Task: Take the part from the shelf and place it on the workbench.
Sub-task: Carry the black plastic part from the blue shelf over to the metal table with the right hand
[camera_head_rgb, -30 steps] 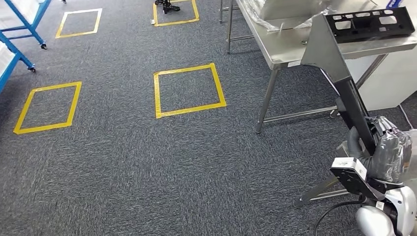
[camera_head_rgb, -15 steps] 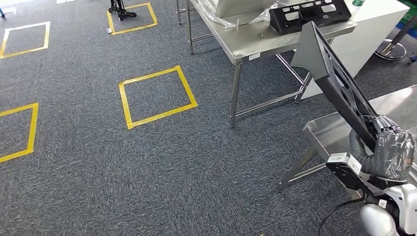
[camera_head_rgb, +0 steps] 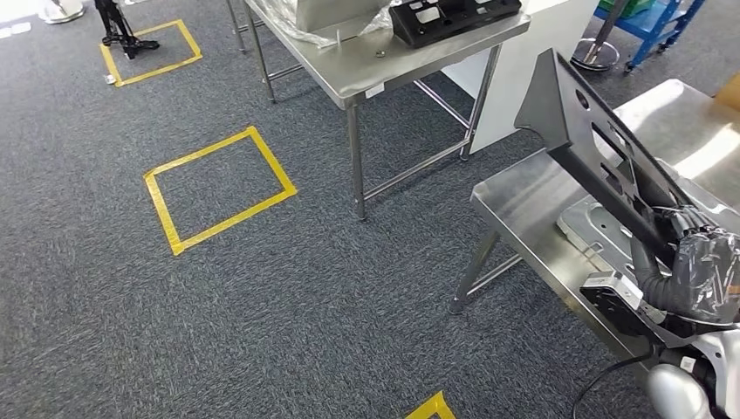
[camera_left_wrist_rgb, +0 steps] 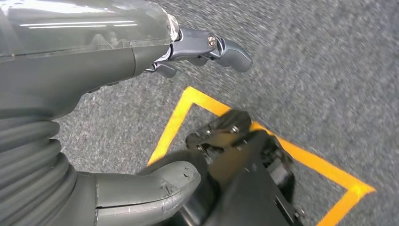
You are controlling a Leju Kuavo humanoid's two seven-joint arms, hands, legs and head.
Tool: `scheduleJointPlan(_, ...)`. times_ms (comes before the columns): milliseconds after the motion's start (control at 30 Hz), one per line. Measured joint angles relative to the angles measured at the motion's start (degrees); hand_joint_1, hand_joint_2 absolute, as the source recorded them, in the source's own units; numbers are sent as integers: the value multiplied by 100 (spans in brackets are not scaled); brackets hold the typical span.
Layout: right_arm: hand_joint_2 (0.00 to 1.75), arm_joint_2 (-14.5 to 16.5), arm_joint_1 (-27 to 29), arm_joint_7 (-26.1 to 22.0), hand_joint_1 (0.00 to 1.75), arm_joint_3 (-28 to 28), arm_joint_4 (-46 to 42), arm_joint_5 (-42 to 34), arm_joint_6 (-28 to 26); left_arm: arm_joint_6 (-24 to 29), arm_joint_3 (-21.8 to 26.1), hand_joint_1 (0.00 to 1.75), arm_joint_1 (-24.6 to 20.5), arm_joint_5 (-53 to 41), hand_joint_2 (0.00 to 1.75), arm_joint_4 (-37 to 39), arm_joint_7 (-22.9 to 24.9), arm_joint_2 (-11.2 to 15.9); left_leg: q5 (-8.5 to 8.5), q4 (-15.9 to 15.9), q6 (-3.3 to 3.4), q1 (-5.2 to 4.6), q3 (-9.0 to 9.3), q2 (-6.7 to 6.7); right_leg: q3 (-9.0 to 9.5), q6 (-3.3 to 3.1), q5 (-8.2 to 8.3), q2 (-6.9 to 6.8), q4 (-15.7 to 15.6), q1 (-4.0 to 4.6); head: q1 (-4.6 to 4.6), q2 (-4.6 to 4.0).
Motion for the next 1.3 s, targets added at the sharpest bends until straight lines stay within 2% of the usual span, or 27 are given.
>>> scheduleJointPlan(33,175,-3,0,13,175,-8,0,16,-4,1,-1,0,-3,5,175,0,-3,-1,-142,190,-31,24,-74,-161,-9,-32,18,58,-9,-16,-5,0)
scheduleJointPlan(100,175,-5,7,34,175,-14,5,42,-8,1,-4,0,10,19,175,0,-6,-2,-536,860,-72,57,-357,-490,-32,-74,41,178,-12,-21,-18,0)
scheduleJointPlan(133,175,-5,22,37,175,-16,12,52,-14,3,-5,0,22,32,175,0,-5,-2,-693,1228,-78,61,-516,-553,-43,-86,48,250,-10,-16,-19,0)
scheduleJointPlan(167,175,-5,46,39,175,-22,19,60,-21,5,-5,0,34,49,175,0,-3,-3,-751,1463,-77,61,-617,-573,-50,-89,54,325,-8,-11,-18,0)
scheduleJointPlan(200,175,-5,78,43,175,-34,26,63,-32,9,-5,0,44,70,175,0,-2,-2,-698,1500,-67,61,-629,-583,-54,-88,60,404,-5,-8,-19,0)
scheduleJointPlan(233,175,-5,115,49,175,-53,30,61,-45,13,-5,0,50,87,175,0,-1,-2,-539,1313,-47,61,-540,-608,-54,-83,65,485,-1,-7,-18,0)
scheduleJointPlan(267,175,-5,148,57,175,-77,31,53,-57,15,-5,0,53,100,175,0,-1,-2,-322,953,-19,61,-372,-688,-53,-73,71,561,1,-9,-19,0)
scheduleJointPlan(333,175,-4,192,77,175,-120,31,32,-91,18,-5,0,59,110,175,1,-1,3,-23,238,37,70,-56,-1007,-73,-33,95,711,9,-15,-12,0)
scheduleJointPlan(400,175,-3,228,91,175,-148,32,9,-122,21,-5,0,64,112,175,2,3,5,27,-22,62,60,49,-1163,-119,47,143,859,-2,-39,-13,0)
scheduleJointPlan(467,175,-4,295,94,175,-186,32,-12,-139,22,-5,0,56,117,175,2,5,-3,76,-77,102,56,64,-1013,-156,142,196,977,-36,-66,-19,0)
scheduleJointPlan(500,175,-5,329,93,175,-215,33,-18,-145,22,-5,0,49,123,175,1,5,-8,116,-123,140,65,73,-932,-182,173,174,905,-12,-57,-11,0)
scheduleJointPlan(533,175,-5,346,92,175,-245,36,-21,-152,22,-5,0,47,135,175,1,7,-14,158,-172,182,73,74,-843,-248,191,75,747,109,-41,5,0)
scheduleJointPlan(600,175,1,349,85,175,-281,47,-23,-166,22,-4,0,62,173,175,0,26,-19,204,-221,235,59,53,-664,-508,207,-297,354,683,-10,35,0)
scheduleJointPlan(667,175,15,354,68,175,-285,72,-22,-171,13,-3,0,81,206,175,0,83,-19,210,-213,247,31,14,-480,-761,227,-597,210,1323,-12,43,-1)
scheduleJointPlan(700,175,23,360,56,175,-285,91,-21,-172,6,-4,0,82,202,175,0,119,-20,209,-203,246,21,-2,-392,-770,235,-610,185,1428,-14,43,-1)
scheduleJointPlan(733,175,32,359,46,175,-285,110,-20,-173,0,-6,0,78,188,175,0,155,-23,205,-189,243,16,-14,-306,-652,236,-517,155,1297,-13,43,-1)
scheduleJointPlan(800,175,39,338,33,175,-285,135,-19,-176,-3,-17,0,65,145,175,0,201,-34,181,-148,222,5,-23,-153,-187,208,-243,-51,582,9,44,0)
scheduleJointPlan(867,175,44,308,26,175,-285,142,-16,-179,-2,-36,0,55,119,175,0,220,-45,148,-102,175,-24,-26,-25,133,124,-105,-258,29,66,37,-1)
scheduleJointPlan(900,175,45,298,25,175,-286,143,-15,-183,-1,-44,0,51,110,175,0,223,-48,138,-89,150,-36,-25,32,167,81,-105,-288,-61,93,30,-1)
scheduleJointPlan(967,175,48,301,23,175,-287,145,-11,-191,-1,-56,0,40,109,175,0,229,-51,121,-87,99,-42,-16,127,145,9,-67,-149,-72,97,23,-1)
scheduleJointPlan(1000,175,49,304,23,175,-289,145,-8,-194,1,-62,0,33,110,175,0,231,-51,83,-57,66,-32,-21,70,139,-23,-46,-87,-92,80,20,0)
scheduleJointPlan(1067,175,57,292,23,175,-291,145,-3,-198,3,-78,0,31,111,175,0,238,-50,-163,269,1,3,-148,-232,131,-91,-1,32,-129,34,6,0)
scheduleJointPlan(1100,175,65,284,23,175,-292,145,-2,-199,3,-86,0,37,111,175,0,242,-50,-349,591,-22,28,-279,-411,119,-110,11,80,-130,30,-2,-1)
scheduleJointPlan(1167,175,90,280,23,175,-292,154,8,-201,3,-99,0,52,113,175,0,251,-50,-648,1307,-53,54,-593,-559,90,-132,24,184,-116,29,-13,-1)
scheduleJointPlan(1200,175,102,284,23,175,-292,161,16,-201,3,-103,0,55,114,175,0,255,-49,-655,1472,-61,59,-667,-577,80,-136,27,235,-103,29,-14,0)
scheduleJointPlan(1233,175,114,288,24,175,-292,168,26,-203,3,-106,0,55,115,175,0,258,-48,-551,1425,-64,62,-646,-582,73,-134,26,287,-87,28,-14,0)
scheduleJointPlan(1300,175,132,294,24,175,-292,175,49,-211,2,-110,0,54,118,175,0,261,-46,-150,765,-46,70,-351,-612,71,-115,17,368,-56,22,-16,0)
